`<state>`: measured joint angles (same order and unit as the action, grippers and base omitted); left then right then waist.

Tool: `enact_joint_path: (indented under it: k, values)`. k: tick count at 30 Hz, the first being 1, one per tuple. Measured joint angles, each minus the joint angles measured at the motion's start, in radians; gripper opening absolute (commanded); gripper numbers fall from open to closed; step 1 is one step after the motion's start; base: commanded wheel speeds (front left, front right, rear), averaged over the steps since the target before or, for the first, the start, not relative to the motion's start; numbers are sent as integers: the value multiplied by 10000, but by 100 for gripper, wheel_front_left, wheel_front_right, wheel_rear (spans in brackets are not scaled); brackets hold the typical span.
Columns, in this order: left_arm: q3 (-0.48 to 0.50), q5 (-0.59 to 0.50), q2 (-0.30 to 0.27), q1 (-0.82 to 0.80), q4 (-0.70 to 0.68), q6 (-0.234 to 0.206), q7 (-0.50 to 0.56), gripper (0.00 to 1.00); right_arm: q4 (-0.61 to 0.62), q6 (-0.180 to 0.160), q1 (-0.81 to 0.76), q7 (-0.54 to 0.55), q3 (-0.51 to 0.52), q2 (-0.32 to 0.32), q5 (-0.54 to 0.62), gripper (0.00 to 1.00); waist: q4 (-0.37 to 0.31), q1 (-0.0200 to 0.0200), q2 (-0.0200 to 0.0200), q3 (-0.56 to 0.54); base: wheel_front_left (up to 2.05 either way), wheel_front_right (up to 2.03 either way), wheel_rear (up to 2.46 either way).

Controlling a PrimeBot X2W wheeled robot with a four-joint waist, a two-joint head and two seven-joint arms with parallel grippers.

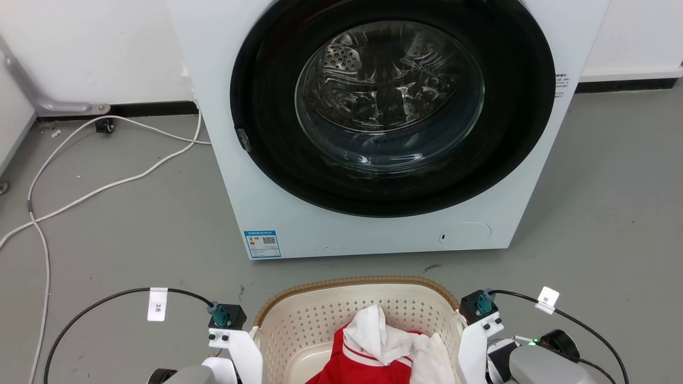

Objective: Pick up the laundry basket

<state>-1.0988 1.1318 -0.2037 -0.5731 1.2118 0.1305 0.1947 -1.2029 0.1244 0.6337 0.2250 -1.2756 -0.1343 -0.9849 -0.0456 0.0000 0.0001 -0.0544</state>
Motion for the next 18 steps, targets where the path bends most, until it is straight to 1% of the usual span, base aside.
enact_joint_path:
  k: [18]
  values:
    - [-297, 259, -29, -14, 27, 0, -92, 0, 0, 0, -1, 0, -19, 10, -10, 0, -8, -1, 0, -7, 0, 0, 0]
